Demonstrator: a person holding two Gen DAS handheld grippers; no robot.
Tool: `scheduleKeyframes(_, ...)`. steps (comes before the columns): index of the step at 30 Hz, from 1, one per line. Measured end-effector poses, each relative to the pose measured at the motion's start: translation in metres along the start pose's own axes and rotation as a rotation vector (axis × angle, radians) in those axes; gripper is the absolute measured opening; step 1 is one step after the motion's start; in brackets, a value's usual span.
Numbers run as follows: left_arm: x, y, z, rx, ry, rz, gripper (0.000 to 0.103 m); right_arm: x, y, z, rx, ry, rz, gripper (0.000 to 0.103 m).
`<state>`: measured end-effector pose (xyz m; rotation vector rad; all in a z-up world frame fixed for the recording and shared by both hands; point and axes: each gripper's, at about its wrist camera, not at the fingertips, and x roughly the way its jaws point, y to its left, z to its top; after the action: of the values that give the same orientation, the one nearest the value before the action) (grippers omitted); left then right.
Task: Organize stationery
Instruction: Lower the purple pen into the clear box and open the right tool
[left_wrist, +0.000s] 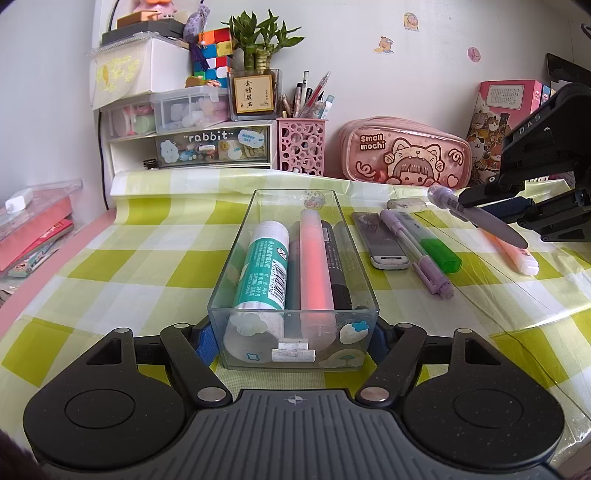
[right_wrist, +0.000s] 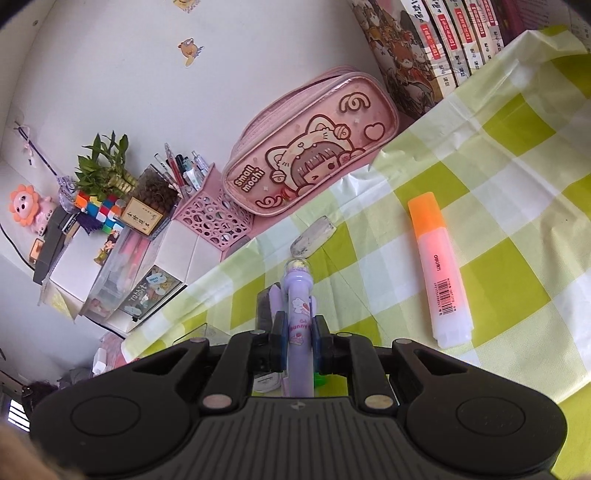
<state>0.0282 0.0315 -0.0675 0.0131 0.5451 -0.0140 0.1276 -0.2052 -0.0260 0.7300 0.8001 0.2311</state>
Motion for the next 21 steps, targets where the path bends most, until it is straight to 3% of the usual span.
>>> scheduleKeyframes(10, 0.000, 0.000, 0.000, 0.002, 0.000, -0.001, 0.073, 0.021, 0.059, -0.027, -0.041, 0.114, 0.122, 0.003)
scheduleKeyframes(21, 0.000, -0.001, 0.000, 0.003, -0.001, 0.000, 0.073, 0.045, 0.087, -0.041, -0.064, 0.153, 0.047, 0.003)
